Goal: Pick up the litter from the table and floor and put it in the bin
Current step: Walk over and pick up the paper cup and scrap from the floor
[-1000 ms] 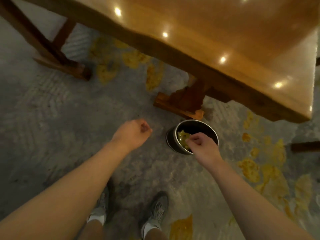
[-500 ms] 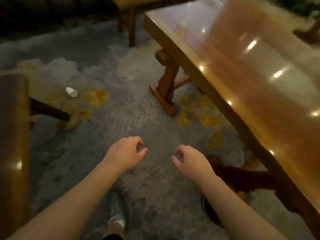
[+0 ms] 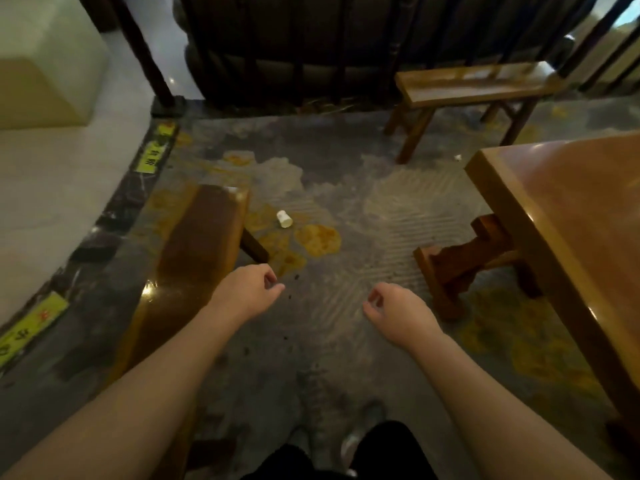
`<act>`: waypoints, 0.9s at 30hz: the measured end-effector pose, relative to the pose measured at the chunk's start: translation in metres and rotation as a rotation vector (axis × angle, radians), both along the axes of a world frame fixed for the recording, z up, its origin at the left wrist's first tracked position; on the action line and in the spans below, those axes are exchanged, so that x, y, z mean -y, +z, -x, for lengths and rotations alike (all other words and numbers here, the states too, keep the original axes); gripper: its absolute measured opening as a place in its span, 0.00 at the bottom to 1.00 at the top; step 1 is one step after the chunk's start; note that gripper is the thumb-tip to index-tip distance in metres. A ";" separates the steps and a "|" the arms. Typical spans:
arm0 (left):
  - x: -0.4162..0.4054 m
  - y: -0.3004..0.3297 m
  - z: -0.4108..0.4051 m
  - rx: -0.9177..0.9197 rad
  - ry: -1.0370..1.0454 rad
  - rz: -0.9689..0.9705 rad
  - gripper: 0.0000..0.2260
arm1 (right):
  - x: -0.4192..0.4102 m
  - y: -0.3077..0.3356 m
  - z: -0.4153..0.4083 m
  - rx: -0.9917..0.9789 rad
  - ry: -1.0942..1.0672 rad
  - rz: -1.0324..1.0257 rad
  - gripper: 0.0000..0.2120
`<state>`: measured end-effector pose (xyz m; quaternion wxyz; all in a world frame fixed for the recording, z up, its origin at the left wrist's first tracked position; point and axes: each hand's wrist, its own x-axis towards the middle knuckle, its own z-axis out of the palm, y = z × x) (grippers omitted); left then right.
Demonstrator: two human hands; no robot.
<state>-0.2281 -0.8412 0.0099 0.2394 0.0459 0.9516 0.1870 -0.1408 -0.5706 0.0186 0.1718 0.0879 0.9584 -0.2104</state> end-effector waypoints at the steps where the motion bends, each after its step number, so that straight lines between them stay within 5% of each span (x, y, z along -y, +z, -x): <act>1: 0.001 -0.002 0.014 0.004 0.014 0.013 0.12 | 0.000 -0.003 0.018 -0.011 0.022 0.004 0.11; 17: -0.103 -0.132 0.357 0.200 0.153 0.121 0.06 | -0.133 -0.127 0.379 0.159 0.157 0.017 0.11; 23: -0.128 -0.255 0.474 0.277 0.060 0.260 0.06 | -0.157 -0.240 0.472 0.282 0.113 0.025 0.13; 27: -0.127 -0.390 0.551 0.347 -0.065 0.310 0.08 | -0.153 -0.355 0.525 0.357 0.021 0.057 0.14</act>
